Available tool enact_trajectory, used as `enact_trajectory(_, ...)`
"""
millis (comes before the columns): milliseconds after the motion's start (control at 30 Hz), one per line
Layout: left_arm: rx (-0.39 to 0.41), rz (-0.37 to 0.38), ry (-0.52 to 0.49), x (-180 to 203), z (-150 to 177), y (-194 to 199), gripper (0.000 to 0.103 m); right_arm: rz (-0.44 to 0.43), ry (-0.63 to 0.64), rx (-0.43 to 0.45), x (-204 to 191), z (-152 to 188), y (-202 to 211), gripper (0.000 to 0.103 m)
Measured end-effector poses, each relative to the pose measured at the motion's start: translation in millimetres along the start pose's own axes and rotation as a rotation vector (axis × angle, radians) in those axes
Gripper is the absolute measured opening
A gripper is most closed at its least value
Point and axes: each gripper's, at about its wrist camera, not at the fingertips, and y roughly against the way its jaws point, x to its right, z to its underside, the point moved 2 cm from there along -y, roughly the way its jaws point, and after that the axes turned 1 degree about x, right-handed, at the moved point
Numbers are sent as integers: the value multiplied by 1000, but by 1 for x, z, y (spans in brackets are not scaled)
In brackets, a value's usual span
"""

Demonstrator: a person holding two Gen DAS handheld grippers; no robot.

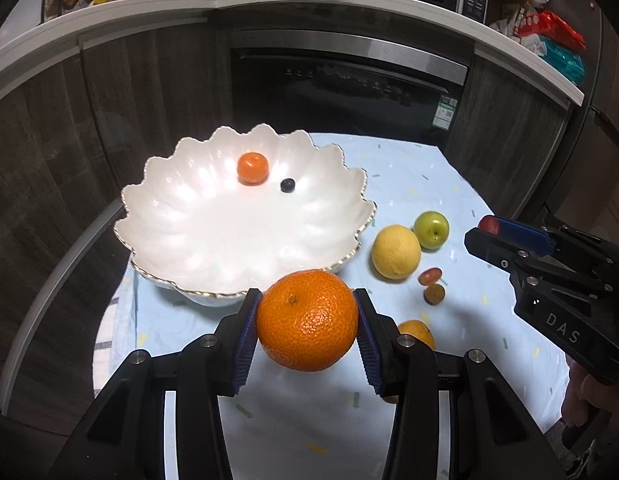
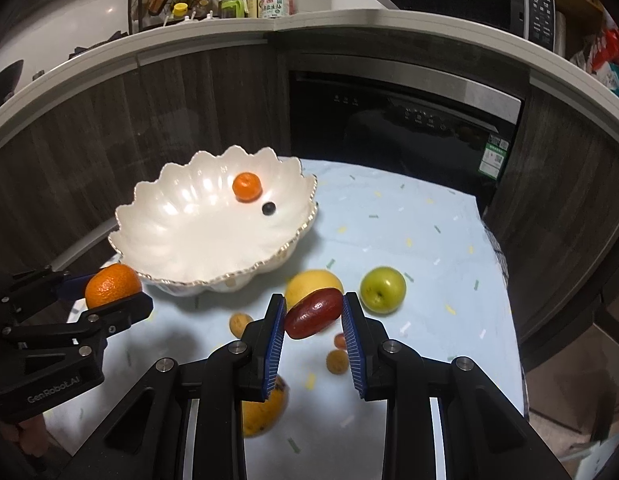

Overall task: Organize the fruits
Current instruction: 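Carry the orange in the left tool over the bowl while the right carries the grape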

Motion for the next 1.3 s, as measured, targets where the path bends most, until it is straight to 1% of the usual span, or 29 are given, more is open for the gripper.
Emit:
enact_trajectory(400,47,-21,27,-20,-22,4,45,-15,18,43,-17,-26,1,30)
enact_trajectory(767,80,-44,50,-41,-39,2,45,-31,36,73,-31,-49,-8,30)
enact_trajectory(1033,90,-61,65,-57,-48,-4,45,-36,48,77,-40,-59,-21,30)
enact_trajectory(1300,77,-71,69,-71,-52,-17,45,-40,55,56,-42,-66,-42,30)
